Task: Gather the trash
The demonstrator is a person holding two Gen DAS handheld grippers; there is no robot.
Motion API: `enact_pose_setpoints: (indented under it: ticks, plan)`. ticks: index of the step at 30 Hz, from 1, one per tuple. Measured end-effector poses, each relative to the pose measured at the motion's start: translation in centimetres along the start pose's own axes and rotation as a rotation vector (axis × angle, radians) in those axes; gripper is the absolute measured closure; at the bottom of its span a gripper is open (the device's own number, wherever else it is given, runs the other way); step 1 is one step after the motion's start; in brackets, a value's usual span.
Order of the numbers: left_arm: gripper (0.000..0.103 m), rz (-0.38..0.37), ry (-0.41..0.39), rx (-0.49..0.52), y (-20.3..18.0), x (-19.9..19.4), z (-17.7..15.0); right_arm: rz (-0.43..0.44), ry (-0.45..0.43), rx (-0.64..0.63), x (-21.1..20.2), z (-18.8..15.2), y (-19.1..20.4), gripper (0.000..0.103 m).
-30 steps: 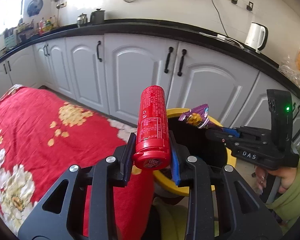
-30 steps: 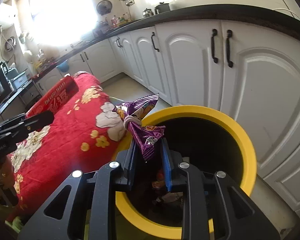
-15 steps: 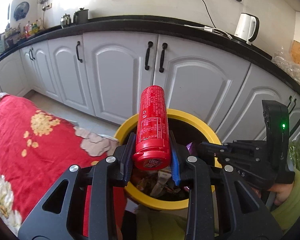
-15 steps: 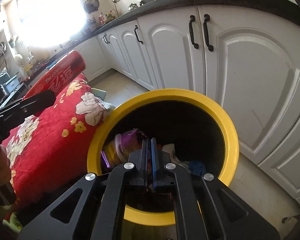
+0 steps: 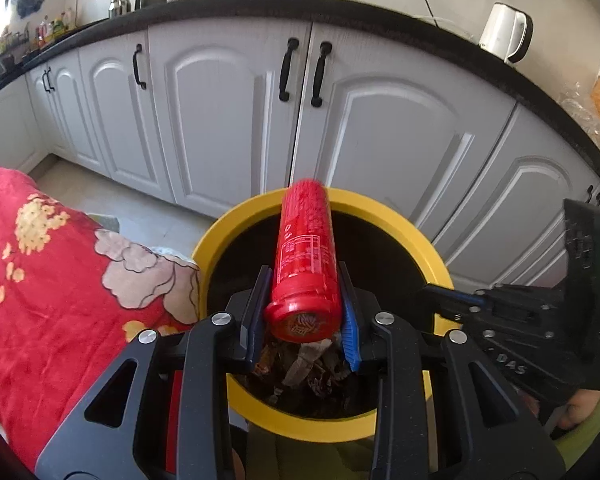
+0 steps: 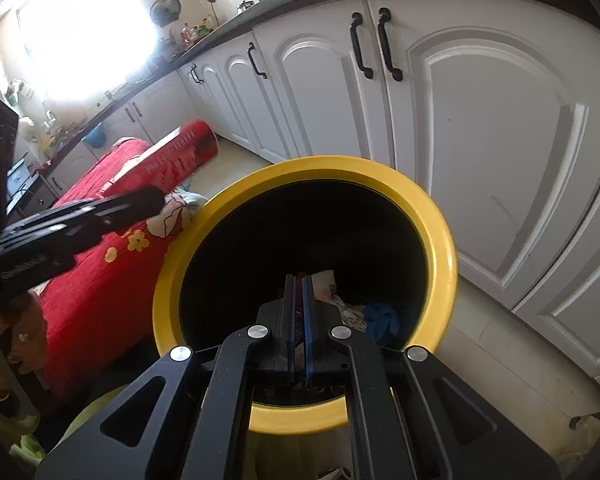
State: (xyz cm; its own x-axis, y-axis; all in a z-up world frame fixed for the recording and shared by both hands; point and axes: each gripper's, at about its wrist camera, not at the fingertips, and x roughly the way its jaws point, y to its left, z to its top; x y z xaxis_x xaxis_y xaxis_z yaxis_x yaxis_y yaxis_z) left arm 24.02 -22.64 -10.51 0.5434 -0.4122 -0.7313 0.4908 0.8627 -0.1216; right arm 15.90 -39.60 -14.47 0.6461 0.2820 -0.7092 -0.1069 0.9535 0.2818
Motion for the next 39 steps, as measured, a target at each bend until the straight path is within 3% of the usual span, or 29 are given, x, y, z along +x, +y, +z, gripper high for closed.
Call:
enact_pose_setpoints:
  ticks: [14, 17, 21, 23, 30, 33, 39]
  plan:
    - [0.077, 0.015, 0.034, -0.025, 0.7, 0.6, -0.9, -0.038, -0.018, -0.006, -1.3, -0.3, -0.6, 0.099]
    - [0.06, 0.021, 0.033, -0.035, 0.9, 0.0, -1.1, -0.043, -0.022, -0.015, -1.6, -0.3, -0.3, 0.099]
    - [0.051, 0.034, 0.023, -0.049, 1.4, -1.2, -1.3, -0.043, -0.03, -0.031, -2.2, -0.3, 0.2, 0.098]
    - [0.042, 0.044, 0.018, -0.061, 1.7, -2.0, -1.4, -0.044, -0.036, -0.039, -2.6, -0.4, 0.6, 0.083]
    - [0.017, 0.08, -0.001, -0.094, 2.9, -4.8, -2.0, -0.049, -0.066, -0.063, -3.9, -0.5, 2.1, 0.059]
    - [0.011, 0.09, -0.012, -0.107, 3.4, -6.0, -2.4, -0.053, -0.078, -0.075, -4.5, -0.5, 2.8, 0.049]
    - [0.011, 0.109, -0.046, -0.119, 4.0, -8.8, -3.2, -0.064, -0.114, -0.099, -6.2, -0.5, 4.4, 0.031]
